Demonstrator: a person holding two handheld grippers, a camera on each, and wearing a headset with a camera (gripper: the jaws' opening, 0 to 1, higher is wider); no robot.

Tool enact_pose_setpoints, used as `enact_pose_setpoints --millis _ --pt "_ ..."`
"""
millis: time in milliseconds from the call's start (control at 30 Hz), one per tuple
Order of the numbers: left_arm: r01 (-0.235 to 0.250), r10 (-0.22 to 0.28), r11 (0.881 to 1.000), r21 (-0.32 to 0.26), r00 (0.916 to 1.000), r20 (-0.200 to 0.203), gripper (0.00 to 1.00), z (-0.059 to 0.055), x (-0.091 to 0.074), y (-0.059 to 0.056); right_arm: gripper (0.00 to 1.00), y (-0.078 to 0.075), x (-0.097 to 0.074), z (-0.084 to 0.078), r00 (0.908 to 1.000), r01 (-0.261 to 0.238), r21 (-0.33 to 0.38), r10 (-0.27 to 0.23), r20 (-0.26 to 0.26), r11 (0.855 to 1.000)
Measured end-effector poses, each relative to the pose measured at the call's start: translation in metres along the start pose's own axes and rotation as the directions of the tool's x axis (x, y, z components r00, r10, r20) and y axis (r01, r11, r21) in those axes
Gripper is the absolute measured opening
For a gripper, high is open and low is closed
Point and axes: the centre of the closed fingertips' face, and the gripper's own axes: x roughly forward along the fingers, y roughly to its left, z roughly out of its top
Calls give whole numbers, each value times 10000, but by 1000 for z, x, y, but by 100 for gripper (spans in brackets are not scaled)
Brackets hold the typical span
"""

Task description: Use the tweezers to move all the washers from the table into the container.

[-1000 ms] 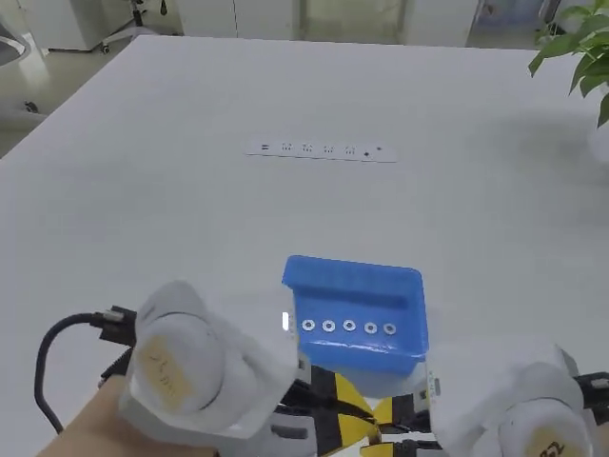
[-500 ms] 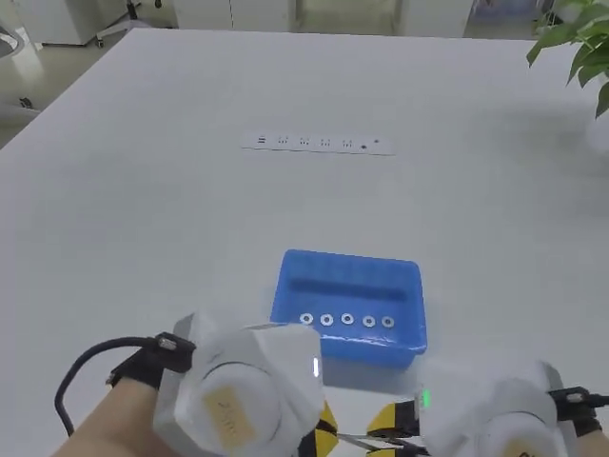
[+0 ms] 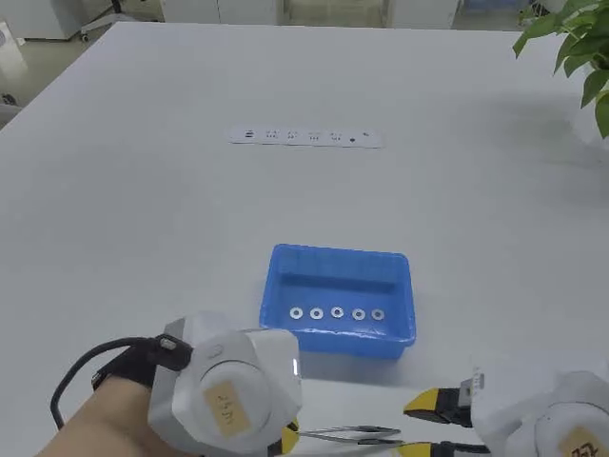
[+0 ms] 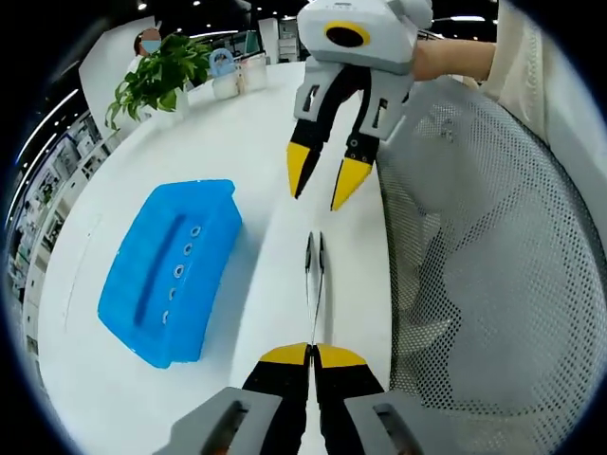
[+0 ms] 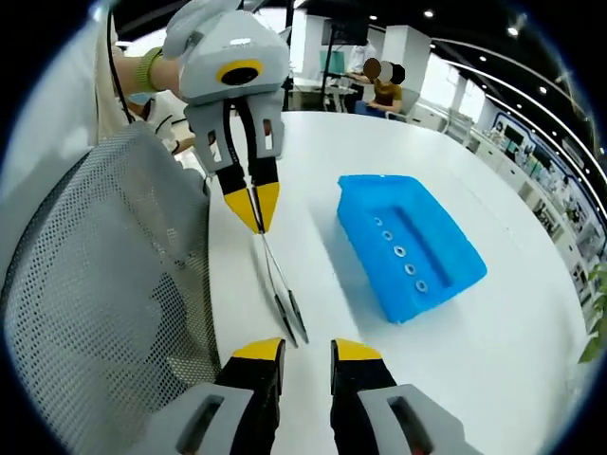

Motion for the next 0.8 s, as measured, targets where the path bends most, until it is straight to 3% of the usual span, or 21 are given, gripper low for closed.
enact_pose_setpoints --millis 167,300,367,633,800 --pt "198 -196 9998 30 9971 -735 0 -5 4 0 18 -13 -8 -1 9984 527 363 -534 179 9979" --pt "450 -363 9979 457 9835 -1772 0 -14 9 -2 20 -15 -9 0 9971 716 542 -728 209 9960" --pt "567 -462 9973 461 9778 -2044 0 -16 12 -3 20 -14 -9 0 9969 729 625 -746 246 9954" --pt "637 -595 9979 97 9679 -2442 0 -18 14 -3 21 -8 -12 -5 9963 776 952 -806 281 9924" --pt "702 -748 9971 -281 9711 -2266 3 -17 13 -6 22 -14 -22 -6 9925 1063 1271 -1131 474 9862"
